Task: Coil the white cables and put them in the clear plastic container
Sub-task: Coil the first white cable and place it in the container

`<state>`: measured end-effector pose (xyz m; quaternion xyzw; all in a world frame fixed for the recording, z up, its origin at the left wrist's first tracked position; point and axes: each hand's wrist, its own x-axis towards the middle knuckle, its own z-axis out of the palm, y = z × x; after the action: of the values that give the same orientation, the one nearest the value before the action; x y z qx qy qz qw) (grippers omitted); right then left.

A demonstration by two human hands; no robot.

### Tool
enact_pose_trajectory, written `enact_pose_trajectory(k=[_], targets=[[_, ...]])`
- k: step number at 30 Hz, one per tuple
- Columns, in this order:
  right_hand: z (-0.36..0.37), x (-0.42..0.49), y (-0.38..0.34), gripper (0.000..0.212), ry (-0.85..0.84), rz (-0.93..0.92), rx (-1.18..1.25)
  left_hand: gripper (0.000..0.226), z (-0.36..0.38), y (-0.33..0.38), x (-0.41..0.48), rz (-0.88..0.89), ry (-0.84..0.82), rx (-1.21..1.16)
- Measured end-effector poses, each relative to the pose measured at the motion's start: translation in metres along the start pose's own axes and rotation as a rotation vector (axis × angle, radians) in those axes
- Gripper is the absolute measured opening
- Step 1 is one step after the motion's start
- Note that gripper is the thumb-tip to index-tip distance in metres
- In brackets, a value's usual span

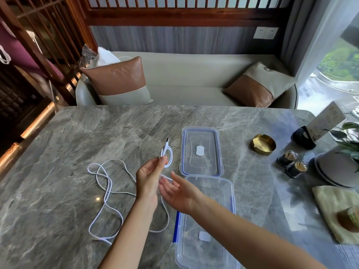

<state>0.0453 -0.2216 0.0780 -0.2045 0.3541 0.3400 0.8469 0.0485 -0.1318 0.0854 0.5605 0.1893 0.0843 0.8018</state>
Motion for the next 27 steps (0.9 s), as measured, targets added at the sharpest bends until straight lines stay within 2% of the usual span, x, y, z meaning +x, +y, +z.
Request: enact_pose_trajectory(k=[5,8,10,13,21,23,27], targets=[[0.007,0.009,-0.007,0.002,0.087,-0.287,0.051,0.007,-0.002,0.004,0.0,0.013,0.01,0.023],[0.007,0.008,-0.016,0.011,0.044,-0.473,-0.185,0.009,-0.009,0.007,0.001,0.005,0.002,0.06],[0.007,0.005,-0.022,0.02,0.013,-0.518,-0.398,0.007,-0.014,0.01,0.003,0.005,-0.008,0.108],[0.01,-0.001,-0.032,0.026,-0.048,-0.55,-0.684,0.009,-0.02,0.013,0.004,-0.016,-0.058,0.176],[0.018,-0.023,-0.06,0.024,-0.283,-0.549,-1.377,0.016,-0.037,0.021,0.012,-0.104,-0.266,0.343],[0.02,-0.028,-0.066,0.019,-0.336,-0.521,-1.473,0.014,-0.038,0.022,0.012,-0.088,-0.301,0.358],[0.021,-0.029,-0.079,0.016,-0.363,-0.423,-1.506,0.014,-0.037,0.022,0.012,-0.005,-0.348,0.4]])
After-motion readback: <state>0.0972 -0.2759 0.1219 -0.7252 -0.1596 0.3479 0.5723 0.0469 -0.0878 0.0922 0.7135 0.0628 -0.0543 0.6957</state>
